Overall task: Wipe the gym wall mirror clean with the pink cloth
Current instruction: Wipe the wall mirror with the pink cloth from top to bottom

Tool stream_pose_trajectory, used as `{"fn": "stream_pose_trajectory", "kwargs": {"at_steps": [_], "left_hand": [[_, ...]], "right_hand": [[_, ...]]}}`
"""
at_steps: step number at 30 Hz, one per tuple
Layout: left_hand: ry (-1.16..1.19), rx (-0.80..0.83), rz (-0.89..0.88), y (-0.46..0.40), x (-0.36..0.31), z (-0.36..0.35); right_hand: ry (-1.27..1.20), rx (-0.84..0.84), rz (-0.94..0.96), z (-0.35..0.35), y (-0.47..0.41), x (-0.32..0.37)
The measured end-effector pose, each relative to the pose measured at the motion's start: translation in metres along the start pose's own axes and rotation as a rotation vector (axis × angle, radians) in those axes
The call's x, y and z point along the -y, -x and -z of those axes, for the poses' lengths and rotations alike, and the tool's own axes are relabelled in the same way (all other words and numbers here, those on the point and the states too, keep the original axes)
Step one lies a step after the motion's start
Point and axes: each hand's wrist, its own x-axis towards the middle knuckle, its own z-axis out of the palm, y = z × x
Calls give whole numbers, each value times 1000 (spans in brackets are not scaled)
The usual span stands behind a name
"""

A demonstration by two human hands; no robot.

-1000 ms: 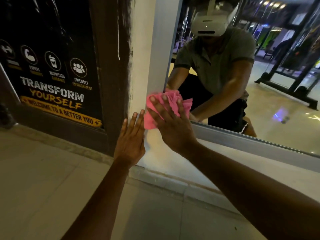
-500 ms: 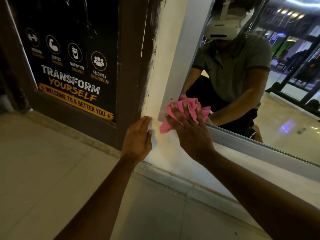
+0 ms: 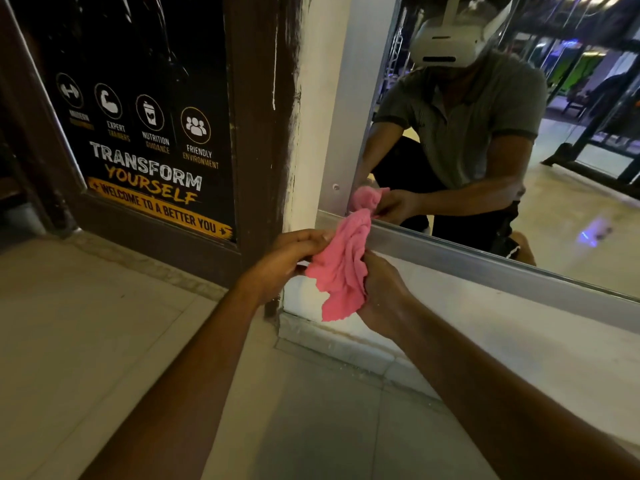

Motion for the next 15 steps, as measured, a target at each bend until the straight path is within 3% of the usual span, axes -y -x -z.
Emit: {"fn": "stream_pose_trajectory", "kwargs": {"at_steps": [3, 6, 8, 11, 13, 15], "left_hand": [[-23, 34, 9, 8, -9, 1], [-20, -25, -6, 8, -14, -1], [42, -55, 5, 10, -15, 0], [113, -117, 44, 16, -16, 6], [132, -123, 80, 21, -21, 12], [95, -30, 119, 27, -29, 18]], "right_hand": [[-85, 48, -99, 5, 2, 0], [-142, 243, -97, 17, 10, 6], [7, 322, -88, 22, 15, 11], [295, 205, 59, 27, 20, 12], [328, 134, 134, 30, 20, 11], [345, 116, 209, 29, 21, 13]]}}
